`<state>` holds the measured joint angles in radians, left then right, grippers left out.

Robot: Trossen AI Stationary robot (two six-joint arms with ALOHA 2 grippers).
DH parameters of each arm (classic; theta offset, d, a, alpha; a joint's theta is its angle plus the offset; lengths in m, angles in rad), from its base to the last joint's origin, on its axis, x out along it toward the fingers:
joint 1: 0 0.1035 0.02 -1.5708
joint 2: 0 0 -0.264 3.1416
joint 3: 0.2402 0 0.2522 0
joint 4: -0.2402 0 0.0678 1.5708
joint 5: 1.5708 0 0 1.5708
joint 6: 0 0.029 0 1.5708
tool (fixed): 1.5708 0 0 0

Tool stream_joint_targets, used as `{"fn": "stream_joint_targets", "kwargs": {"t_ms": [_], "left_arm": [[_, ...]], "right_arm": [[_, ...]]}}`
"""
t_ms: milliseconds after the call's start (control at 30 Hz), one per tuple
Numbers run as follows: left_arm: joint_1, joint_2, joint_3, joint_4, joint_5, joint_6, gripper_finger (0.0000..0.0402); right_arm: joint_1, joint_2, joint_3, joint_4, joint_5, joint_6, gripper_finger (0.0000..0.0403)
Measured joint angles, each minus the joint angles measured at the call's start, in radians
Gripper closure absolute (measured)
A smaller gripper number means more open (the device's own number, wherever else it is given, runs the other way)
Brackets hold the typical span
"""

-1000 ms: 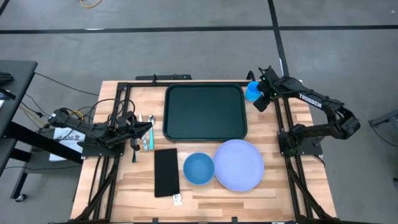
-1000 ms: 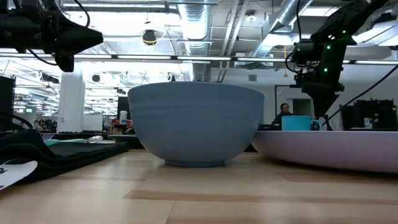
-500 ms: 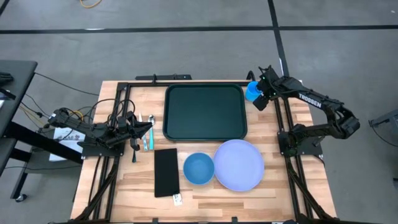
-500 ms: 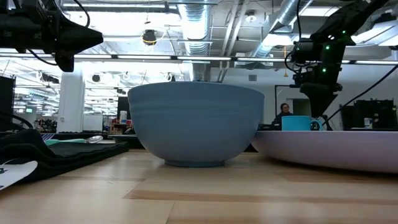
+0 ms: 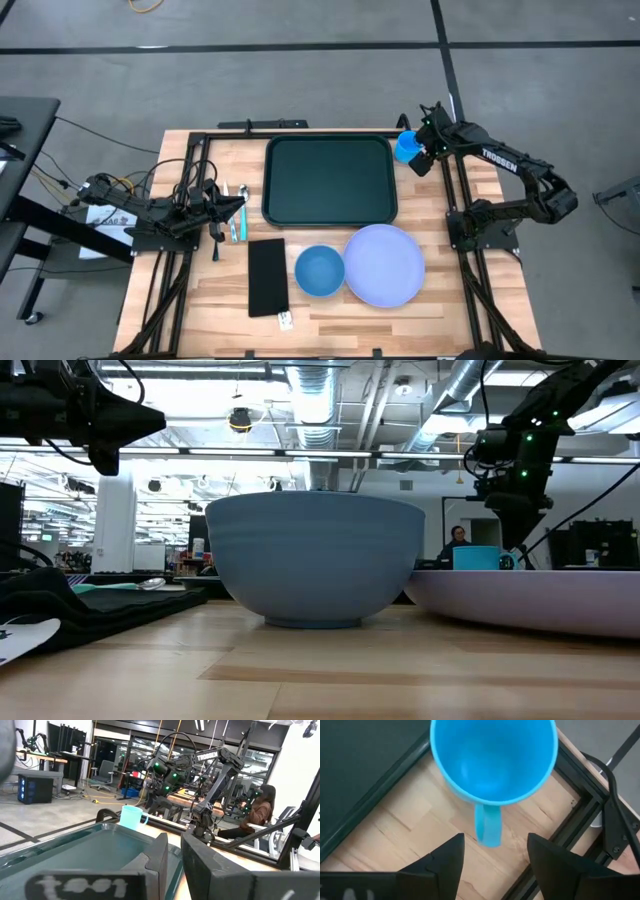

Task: Set up tray
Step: Put the blue mug on top of the black tray

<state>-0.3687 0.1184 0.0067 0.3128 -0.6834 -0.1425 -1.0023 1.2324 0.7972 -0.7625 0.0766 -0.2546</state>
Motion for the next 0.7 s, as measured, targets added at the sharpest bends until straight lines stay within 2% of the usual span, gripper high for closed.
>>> {"fn": "stream_joint_targets", "kwargs": {"t_ms": [300,567,700], "left_arm": [[0.0,0.0,0.0,0.0,0.0,0.0,0.036],[0.0,0.0,0.0,-0.001,0.006,0.0,0.036],[0.0,0.0,0.0,-0.001,0.007,0.0,0.036]], "right_arm": [[0.0,0.01,0.0,0.001,-0.002,0.0,0.02],[-0.001,0.142,0.001,0.008,0.003,-0.008,0.02],[0.008,0.168,0.011,-0.005,0.003,-0.008,0.02]]}}
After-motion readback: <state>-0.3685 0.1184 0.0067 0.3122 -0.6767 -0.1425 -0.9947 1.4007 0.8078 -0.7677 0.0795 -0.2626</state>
